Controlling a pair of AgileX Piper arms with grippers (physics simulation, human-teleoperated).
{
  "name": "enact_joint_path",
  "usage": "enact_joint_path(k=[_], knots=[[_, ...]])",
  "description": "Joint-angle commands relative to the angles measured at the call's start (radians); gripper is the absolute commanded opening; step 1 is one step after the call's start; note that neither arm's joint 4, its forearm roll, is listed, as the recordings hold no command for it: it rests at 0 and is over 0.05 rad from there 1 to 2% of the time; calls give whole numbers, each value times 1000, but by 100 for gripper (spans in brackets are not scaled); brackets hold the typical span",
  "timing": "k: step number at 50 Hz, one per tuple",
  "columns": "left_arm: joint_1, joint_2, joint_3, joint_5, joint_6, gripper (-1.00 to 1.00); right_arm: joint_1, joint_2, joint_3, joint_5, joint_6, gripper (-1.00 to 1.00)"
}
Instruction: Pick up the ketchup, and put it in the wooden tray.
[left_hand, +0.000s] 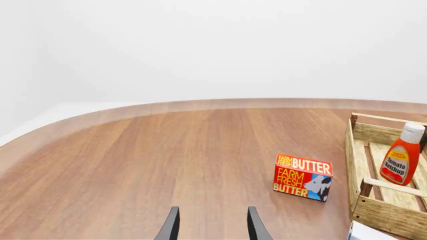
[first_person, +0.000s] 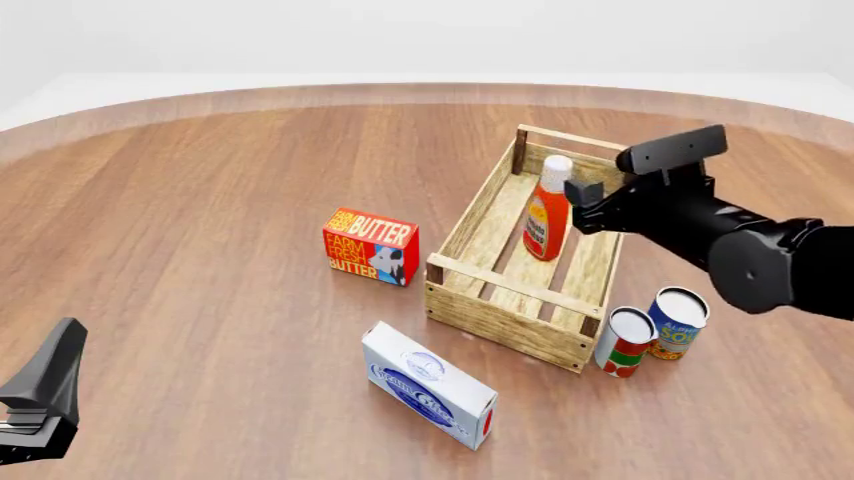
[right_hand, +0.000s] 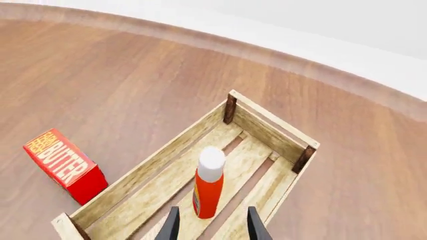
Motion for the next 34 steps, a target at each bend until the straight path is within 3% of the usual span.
enact_joint_path(k=[1,24,34], knots=[[0,0,0,0,0,100,-15,-121,141,-35,13,100],[0,0,0,0,0,100,-41,-467,425,24,-8,100],[0,0,0,0,0,100,-49,-596,529,51,20,100]])
